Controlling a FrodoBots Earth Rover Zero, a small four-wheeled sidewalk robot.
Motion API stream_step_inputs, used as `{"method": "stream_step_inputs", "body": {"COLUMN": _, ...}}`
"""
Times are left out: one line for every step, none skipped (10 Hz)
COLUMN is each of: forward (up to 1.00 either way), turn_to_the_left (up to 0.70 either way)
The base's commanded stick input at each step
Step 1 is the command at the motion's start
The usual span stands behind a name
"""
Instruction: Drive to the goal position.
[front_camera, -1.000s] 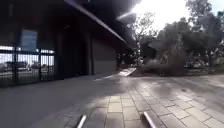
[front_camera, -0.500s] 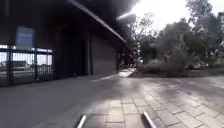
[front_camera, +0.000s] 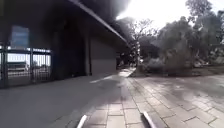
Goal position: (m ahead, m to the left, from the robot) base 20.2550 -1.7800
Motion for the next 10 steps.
{"method": "stream_step_inputs", "body": {"forward": 0.49, "turn_to_the_left": 0.00}}
{"method": "stream_step_inputs", "body": {"forward": 0.49, "turn_to_the_left": 0.00}}
{"method": "stream_step_inputs", "body": {"forward": 0.49, "turn_to_the_left": 0.00}}
{"method": "stream_step_inputs", "body": {"forward": 0.49, "turn_to_the_left": 0.00}}
{"method": "stream_step_inputs", "body": {"forward": 0.49, "turn_to_the_left": 0.00}}
{"method": "stream_step_inputs", "body": {"forward": 0.49, "turn_to_the_left": 0.00}}
{"method": "stream_step_inputs", "body": {"forward": 0.49, "turn_to_the_left": 0.00}}
{"method": "stream_step_inputs", "body": {"forward": 0.49, "turn_to_the_left": 0.00}}
{"method": "stream_step_inputs", "body": {"forward": 0.49, "turn_to_the_left": 0.00}}
{"method": "stream_step_inputs", "body": {"forward": 0.49, "turn_to_the_left": 0.00}}
